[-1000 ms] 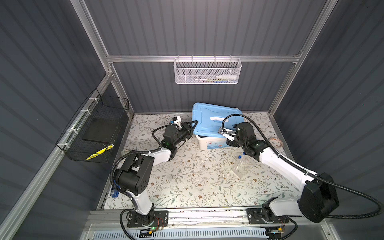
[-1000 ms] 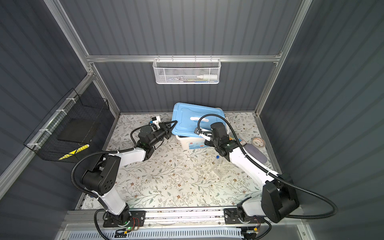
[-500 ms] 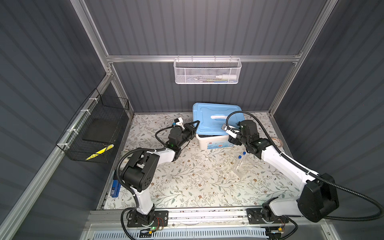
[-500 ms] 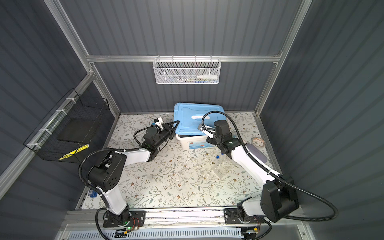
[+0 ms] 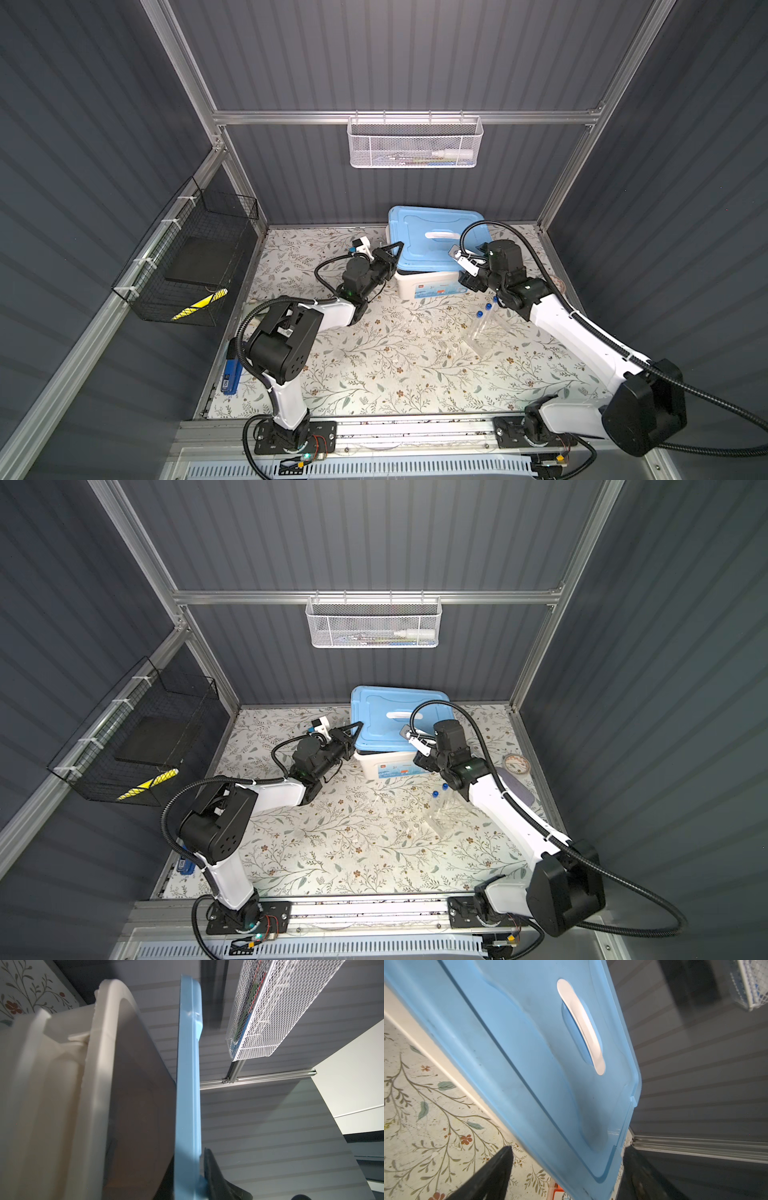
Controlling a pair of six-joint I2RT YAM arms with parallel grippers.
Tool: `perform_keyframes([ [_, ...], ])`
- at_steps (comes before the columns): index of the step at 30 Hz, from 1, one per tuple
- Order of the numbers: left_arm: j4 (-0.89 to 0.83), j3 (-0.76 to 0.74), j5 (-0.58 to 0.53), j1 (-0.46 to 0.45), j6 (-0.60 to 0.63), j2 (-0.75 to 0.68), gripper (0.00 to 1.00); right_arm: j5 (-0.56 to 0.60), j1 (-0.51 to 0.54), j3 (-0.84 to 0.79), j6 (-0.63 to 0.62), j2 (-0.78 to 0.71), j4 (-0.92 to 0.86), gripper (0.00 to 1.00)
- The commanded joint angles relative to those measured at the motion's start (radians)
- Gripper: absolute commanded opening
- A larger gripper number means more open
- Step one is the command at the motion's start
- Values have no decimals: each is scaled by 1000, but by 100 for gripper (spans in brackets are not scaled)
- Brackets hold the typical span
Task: Organize the chemistry lab equipment
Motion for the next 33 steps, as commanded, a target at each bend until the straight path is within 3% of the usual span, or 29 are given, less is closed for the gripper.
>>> perform_keyframes([
  [1,-6,-18,-49,-5,60,-16,8,-77,-6,39,88,-20,-83,86],
  [9,-10,-67,-98,-6,74,-63,8,-147,-68,93,325,-57,-128,87],
  [22,-36,-94,-112,-6,91,-97,9,-488,-361,266,783,93,-207,82],
  [33,-56,-111,-121,-6,97,-112,9,-571,-428,271,872,230,-247,77],
])
